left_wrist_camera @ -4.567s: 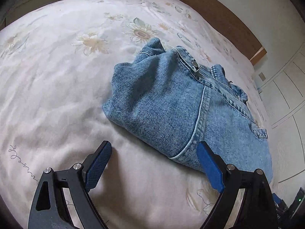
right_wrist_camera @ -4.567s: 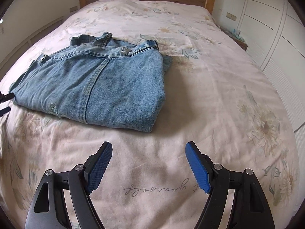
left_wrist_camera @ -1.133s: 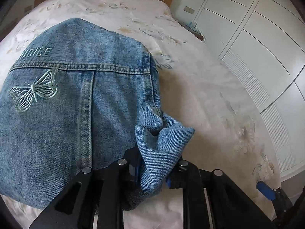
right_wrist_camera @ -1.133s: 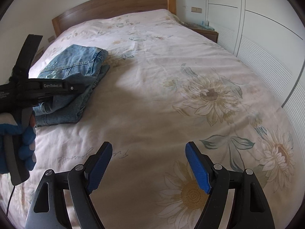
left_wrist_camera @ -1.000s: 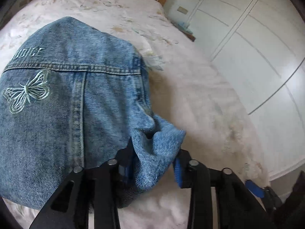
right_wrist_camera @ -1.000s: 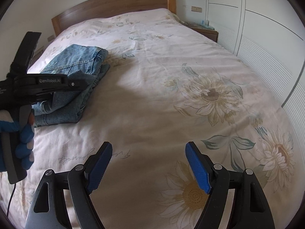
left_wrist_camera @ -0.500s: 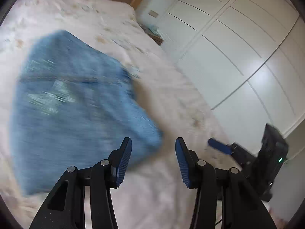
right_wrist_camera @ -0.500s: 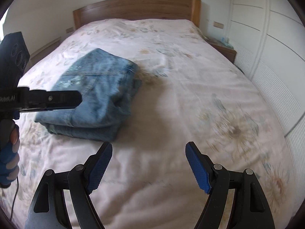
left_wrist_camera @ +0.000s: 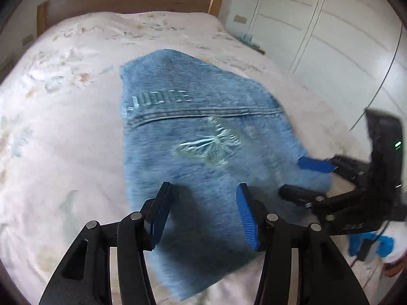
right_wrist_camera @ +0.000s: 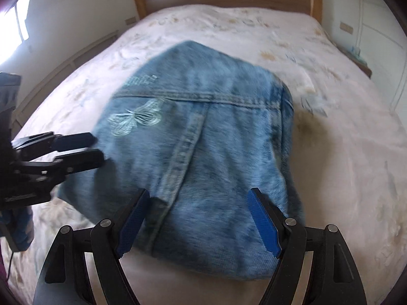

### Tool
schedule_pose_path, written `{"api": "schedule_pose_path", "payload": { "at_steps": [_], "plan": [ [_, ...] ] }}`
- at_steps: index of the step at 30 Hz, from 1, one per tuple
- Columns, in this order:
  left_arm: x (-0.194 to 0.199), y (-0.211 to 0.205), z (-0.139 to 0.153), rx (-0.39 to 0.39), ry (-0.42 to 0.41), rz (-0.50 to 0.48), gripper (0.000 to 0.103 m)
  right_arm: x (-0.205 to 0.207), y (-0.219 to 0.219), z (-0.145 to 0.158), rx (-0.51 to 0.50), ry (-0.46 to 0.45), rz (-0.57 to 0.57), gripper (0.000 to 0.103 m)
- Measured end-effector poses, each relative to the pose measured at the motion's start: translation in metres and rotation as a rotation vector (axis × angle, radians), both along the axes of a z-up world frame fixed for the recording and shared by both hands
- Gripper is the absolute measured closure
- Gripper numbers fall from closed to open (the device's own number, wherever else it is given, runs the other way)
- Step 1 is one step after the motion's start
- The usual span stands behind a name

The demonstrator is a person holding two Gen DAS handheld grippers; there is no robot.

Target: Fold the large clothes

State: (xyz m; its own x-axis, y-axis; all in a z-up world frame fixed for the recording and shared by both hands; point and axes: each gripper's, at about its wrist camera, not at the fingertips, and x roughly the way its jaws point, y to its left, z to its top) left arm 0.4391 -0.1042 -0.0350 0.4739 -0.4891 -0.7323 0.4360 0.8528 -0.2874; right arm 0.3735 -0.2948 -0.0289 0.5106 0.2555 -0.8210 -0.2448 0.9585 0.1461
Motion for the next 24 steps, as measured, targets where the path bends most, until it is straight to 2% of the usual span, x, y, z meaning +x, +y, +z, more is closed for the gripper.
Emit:
{"api": "schedule_pose_path", "payload": {
  "at_steps": [2, 3, 5, 8, 10, 13, 18, 22, 24],
  "plan": [
    [0.005, -0.015, -0.009, -0.033, 0.022, -0.039, 0.058, -0.006, -0.018, -0.008, 0.030, 0.004, -0.009, 0.026],
    [0.004, -0.028, -0.011, -0.007, 0.004, -0.047, 0.058, -0.008, -0.021, -0.009, 0.027, 0.006, -0.010, 0.030],
    [0.003, -0.039, -0.012, 0.025, -0.023, -0.032, 0.058, -0.013, -0.029, -0.012, 0.014, 0.013, -0.010, 0.031],
    [0.014, -0.029, -0.005, -0.018, 0.013, -0.045, 0.058, -0.016, -0.037, -0.009, 0.014, 0.031, -0.003, 0.031],
    [0.015, -0.021, 0.009, 0.021, -0.019, -0.055, 0.058, -0.015, -0.039, -0.001, -0.006, 0.041, 0.006, 0.031],
    [0.033, -0.004, 0.029, 0.076, -0.071, -0.022, 0.056, -0.014, -0.039, 0.021, -0.045, -0.002, 0.031, 0.031],
    [0.086, 0.002, 0.040, 0.153, -0.111, 0.050, 0.056, 0.033, -0.019, 0.054, -0.077, -0.090, 0.064, 0.029],
    [0.116, -0.003, 0.025, 0.192, -0.100, 0.092, 0.056, 0.095, 0.004, 0.042, -0.075, -0.074, 0.057, 0.029],
    [0.129, -0.009, 0.010, 0.213, -0.072, 0.082, 0.055, 0.113, 0.009, 0.032, -0.060, -0.060, 0.046, 0.029]
  ]
}}
